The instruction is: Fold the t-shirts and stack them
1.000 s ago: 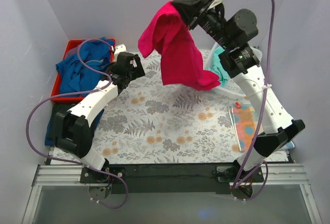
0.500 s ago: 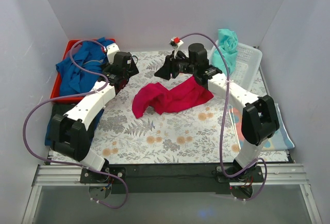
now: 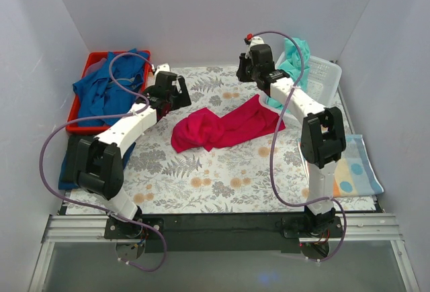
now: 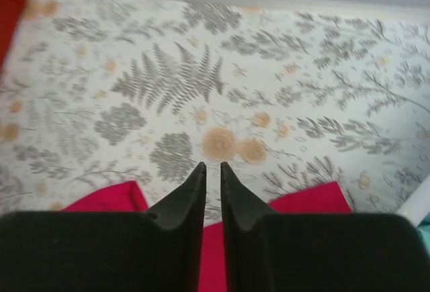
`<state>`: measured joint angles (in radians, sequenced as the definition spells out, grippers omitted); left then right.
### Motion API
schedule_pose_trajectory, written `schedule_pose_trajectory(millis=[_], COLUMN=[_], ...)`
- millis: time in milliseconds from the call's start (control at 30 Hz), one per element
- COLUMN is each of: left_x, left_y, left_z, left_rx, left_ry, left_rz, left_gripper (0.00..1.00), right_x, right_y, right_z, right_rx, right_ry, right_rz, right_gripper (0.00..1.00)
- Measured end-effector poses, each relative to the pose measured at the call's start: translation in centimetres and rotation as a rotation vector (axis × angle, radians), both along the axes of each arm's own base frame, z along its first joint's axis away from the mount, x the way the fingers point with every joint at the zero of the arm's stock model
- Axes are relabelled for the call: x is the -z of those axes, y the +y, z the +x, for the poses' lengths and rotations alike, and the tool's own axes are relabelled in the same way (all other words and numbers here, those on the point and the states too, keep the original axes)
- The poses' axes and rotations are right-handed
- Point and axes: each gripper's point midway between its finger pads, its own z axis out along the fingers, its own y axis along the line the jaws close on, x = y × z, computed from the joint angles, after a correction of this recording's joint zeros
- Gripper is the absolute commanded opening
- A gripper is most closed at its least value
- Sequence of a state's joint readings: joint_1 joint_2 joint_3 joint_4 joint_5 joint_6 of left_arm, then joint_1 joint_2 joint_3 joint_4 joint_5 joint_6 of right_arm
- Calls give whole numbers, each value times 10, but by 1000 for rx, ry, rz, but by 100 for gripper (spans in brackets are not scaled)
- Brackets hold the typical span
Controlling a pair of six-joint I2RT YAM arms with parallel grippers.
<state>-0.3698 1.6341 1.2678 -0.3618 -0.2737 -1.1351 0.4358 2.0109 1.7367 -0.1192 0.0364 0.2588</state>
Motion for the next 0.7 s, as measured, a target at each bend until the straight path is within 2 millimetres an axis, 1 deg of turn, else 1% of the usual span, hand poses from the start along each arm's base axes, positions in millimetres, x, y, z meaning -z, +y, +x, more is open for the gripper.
schedule_pose_trajectory(millis=[33,100,133,167,233,267,400,500,533,600,633,700], left_x=[4,13,16,19,26,30,48,57,57,59,60,62], left_y=[-3,-9,-12,-13,-17,-19,-20,-22,-22,-23,-24,-25], left_z=[-1,-5,-8,-10,-14,-17,-31,-40,-41,-45,-46,-49], left_rx=[17,57,74,87,116,131,171,200,202,224,232,245], left_ry=[12,36,45,54,71,80,128,159,160,169,174,178], left_rz=[-4,-18,-23,-26,-35,-38,-39,-40,-40,-39,-37,-32], left_gripper=[78,77,76,76,76,75,75,75,75,75,75,75], right_x=[11,42,60,73,91,97,111,126,131,131,133,135], right_y=[-4,-17,-24,-28,-35,-37,-49,-62,-68,-76,-88,-105], right_z=[4,8,6,4,-1,-4,-12,-25,-30,-35,-42,-48], right_rx=[17,59,78,89,105,113,155,197,213,232,254,284], right_ry=[23,96,141,175,229,250,293,340,355,362,379,398], right_rz=[-10,-42,-62,-77,-103,-114,-141,-175,-190,-199,-207,-215], right_gripper=[14,14,14,14,13,13,12,13,13,13,13,13])
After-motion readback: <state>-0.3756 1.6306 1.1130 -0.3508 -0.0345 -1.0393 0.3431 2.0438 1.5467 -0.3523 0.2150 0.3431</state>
